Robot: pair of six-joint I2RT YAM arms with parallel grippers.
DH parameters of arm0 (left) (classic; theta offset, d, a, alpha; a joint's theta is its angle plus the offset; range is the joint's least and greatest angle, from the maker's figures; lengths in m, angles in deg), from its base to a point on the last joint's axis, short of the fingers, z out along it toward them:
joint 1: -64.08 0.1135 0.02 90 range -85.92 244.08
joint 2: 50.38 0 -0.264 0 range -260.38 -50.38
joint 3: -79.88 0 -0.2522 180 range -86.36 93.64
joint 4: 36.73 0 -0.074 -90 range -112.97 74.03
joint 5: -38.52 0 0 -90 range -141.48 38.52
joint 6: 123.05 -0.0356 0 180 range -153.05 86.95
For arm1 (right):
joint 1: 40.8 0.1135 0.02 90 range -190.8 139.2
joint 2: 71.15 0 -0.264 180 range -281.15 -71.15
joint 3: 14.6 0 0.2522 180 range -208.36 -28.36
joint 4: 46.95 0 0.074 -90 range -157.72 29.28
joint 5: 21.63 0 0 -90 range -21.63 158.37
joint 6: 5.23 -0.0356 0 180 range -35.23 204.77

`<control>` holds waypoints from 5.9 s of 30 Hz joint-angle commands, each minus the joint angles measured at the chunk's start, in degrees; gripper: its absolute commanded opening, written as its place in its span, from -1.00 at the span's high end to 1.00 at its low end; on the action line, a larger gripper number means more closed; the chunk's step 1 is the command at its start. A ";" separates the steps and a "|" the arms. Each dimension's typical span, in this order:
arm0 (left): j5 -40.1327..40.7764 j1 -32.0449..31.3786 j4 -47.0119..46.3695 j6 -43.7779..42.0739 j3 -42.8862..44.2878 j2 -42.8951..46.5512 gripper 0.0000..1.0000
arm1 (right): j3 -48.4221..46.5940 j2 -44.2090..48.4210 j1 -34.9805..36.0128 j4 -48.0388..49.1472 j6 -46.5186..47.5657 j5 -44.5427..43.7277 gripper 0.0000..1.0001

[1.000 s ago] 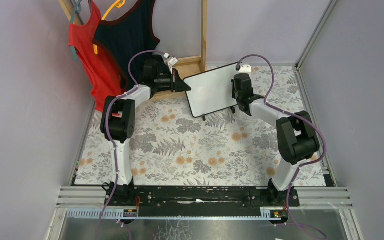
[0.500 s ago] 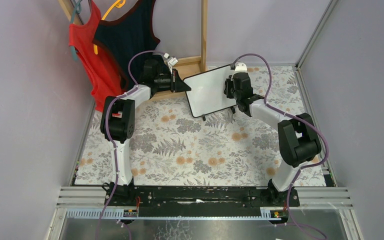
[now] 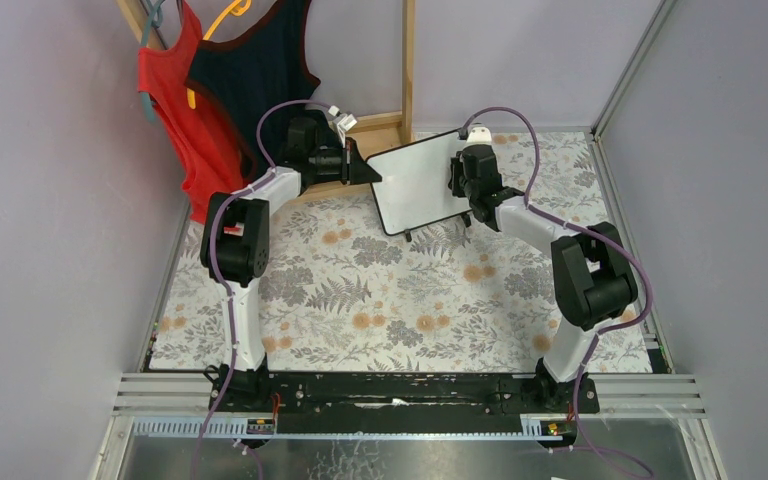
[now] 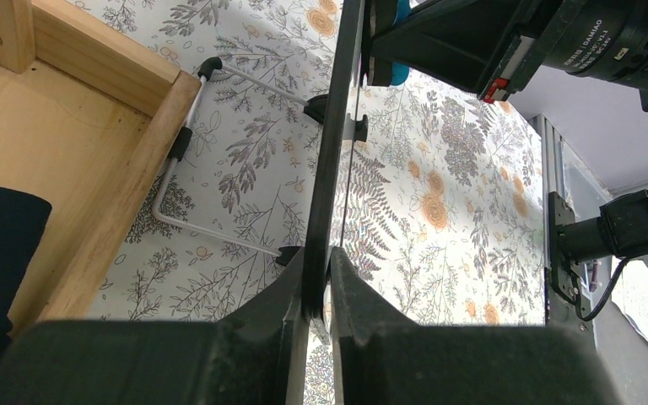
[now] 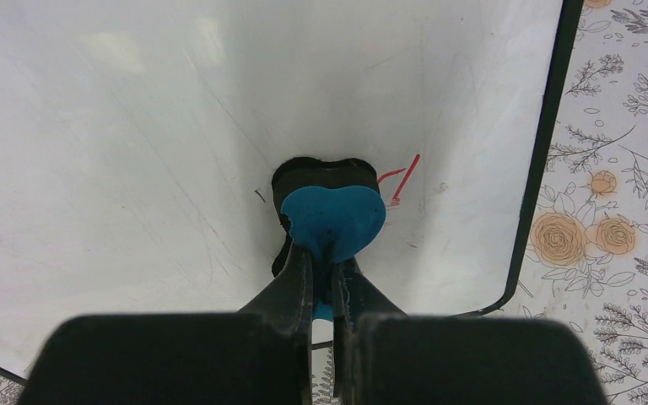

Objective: Erase the whiteboard

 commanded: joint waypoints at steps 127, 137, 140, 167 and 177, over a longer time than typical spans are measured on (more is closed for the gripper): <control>4.29 0.38 11.18 -4.46 1.01 0.56 1.00 | -3.45 1.90 -4.72 -2.20 -0.74 0.64 1.00; 4.71 0.43 11.86 -4.58 1.59 0.65 1.00 | -2.63 3.07 -6.43 -2.74 0.03 -0.32 1.00; 4.82 0.43 12.05 -4.66 1.73 0.60 0.99 | -1.94 4.33 -6.46 -2.81 -0.11 -0.24 1.00; 5.50 0.43 12.72 -4.43 2.01 0.54 0.98 | 11.94 25.65 -6.54 -36.83 -14.67 -3.90 1.00; 5.66 0.43 13.05 -4.62 1.69 0.78 0.96 | 15.20 20.60 -6.55 -39.55 -16.73 0.55 0.85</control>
